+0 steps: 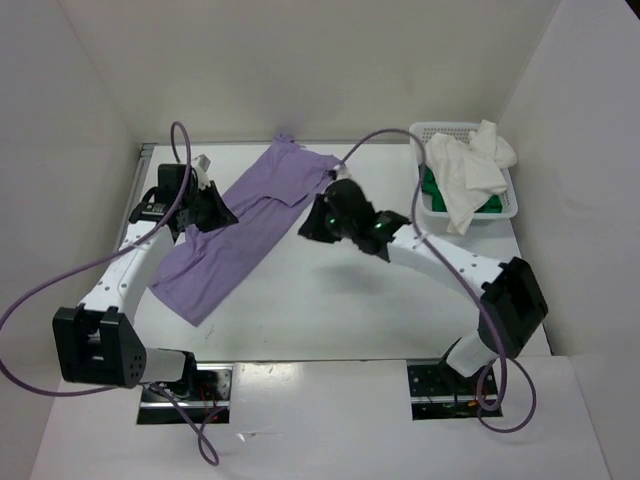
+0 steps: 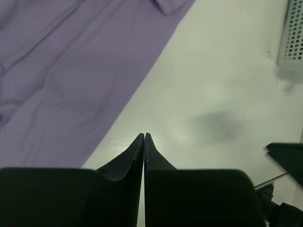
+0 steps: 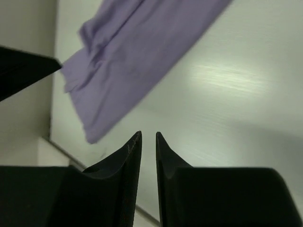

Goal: Fold and stack the t-shirts
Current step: Rotate the rectangle-folded T-shirt at the center of the board.

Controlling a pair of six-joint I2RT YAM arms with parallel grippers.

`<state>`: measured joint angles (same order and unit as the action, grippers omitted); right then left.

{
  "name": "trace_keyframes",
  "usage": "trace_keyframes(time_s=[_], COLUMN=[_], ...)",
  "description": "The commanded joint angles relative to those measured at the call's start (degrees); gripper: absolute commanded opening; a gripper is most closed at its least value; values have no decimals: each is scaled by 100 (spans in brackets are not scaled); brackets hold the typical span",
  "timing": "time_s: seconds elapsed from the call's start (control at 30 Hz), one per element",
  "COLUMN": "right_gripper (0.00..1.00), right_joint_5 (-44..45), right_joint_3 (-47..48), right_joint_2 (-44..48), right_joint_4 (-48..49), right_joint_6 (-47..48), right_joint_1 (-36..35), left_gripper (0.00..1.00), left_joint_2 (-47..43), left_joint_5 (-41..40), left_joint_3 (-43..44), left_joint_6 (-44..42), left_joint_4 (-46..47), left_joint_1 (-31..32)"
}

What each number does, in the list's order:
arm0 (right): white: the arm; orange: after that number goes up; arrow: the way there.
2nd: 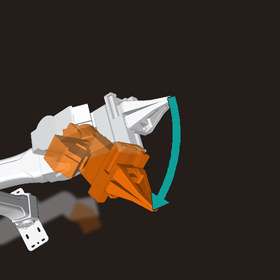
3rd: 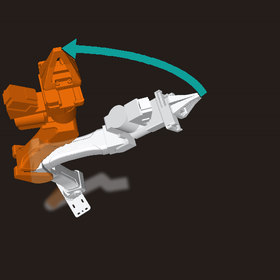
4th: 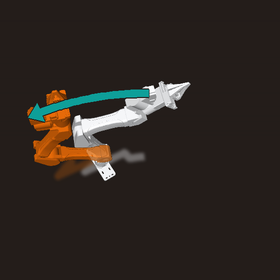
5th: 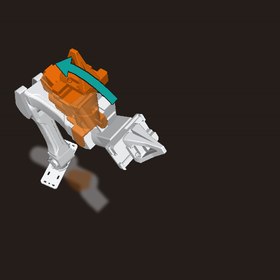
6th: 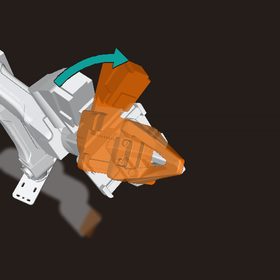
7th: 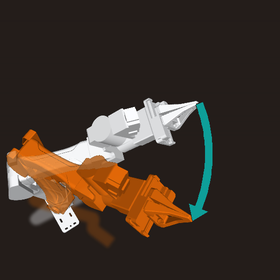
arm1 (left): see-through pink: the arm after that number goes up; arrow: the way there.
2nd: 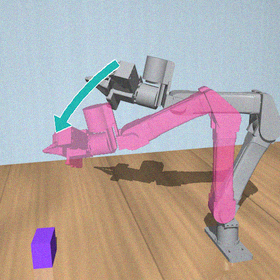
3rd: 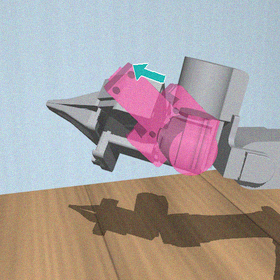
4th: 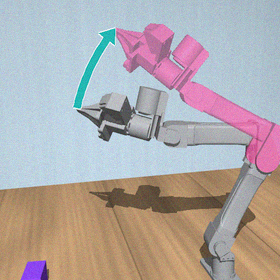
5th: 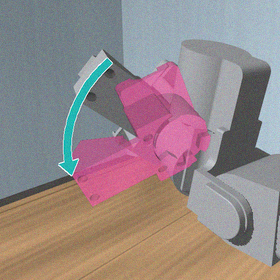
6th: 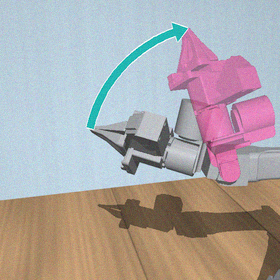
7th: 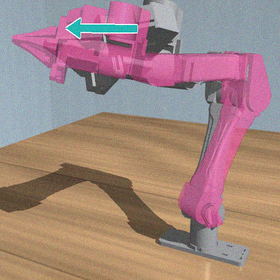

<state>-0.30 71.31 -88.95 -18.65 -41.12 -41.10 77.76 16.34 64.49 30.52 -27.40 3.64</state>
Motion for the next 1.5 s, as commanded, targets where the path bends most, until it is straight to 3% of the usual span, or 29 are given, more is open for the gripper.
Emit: trace_keyframes(time_s=[0.0,0.2,0.37,0.4,0.53,0.67,0.83,0.93,0.97,1.07,1.2,1.47], right_gripper=[23,32,43,50,56,54,44,33,24,14,13,12], right_joint_5=[-68,433,348,346,521,671,767,891,891,960,961,548], right_joint_3=[-626,250,762,762,691,849,1333,1561,1562,1213,116,-2084], right_joint_2=[-605,-2264,-3110,-3250,-3541,-4015,-4508,-4578,-4579,-4316,-3273,-1409], right_joint_4=[1931,2761,2815,2884,3228,3105,2824,2632,2630,2498,2613,2394], right_joint_6=[-1116,-2030,-2312,-2399,-2866,-3286,-3525,-3473,-3473,-3280,-2981,-1796], right_joint_1=[-959,-2093,-2385,-2385,-2586,-2587,-2587,-2587,-2587,-2526,-2289,-928], left_gripper=[6,14,21,21,23,27,27,27,27,27,27,28], left_joint_2=[-498,-604,-1262,-1263,-1183,-1464,-1465,-1465,-1465,-1526,-1440,-947], left_joint_5=[-17,212,-707,-763,-632,-938,-1150,-1221,-1221,-1160,-1036,-756], left_joint_3=[89,329,117,117,-154,-340,-464,-595,-595,-727,-937,-1027], left_joint_6=[121,295,490,490,551,613,437,437,437,332,209,6], left_joint_4=[42,-64,-388,-476,-706,-862,-1101,-1101,-1101,-1101,-1101,-732], left_joint_1=[23,-30,-30,-30,-91,-91,-91,-91,-91,-144,-144,-144])
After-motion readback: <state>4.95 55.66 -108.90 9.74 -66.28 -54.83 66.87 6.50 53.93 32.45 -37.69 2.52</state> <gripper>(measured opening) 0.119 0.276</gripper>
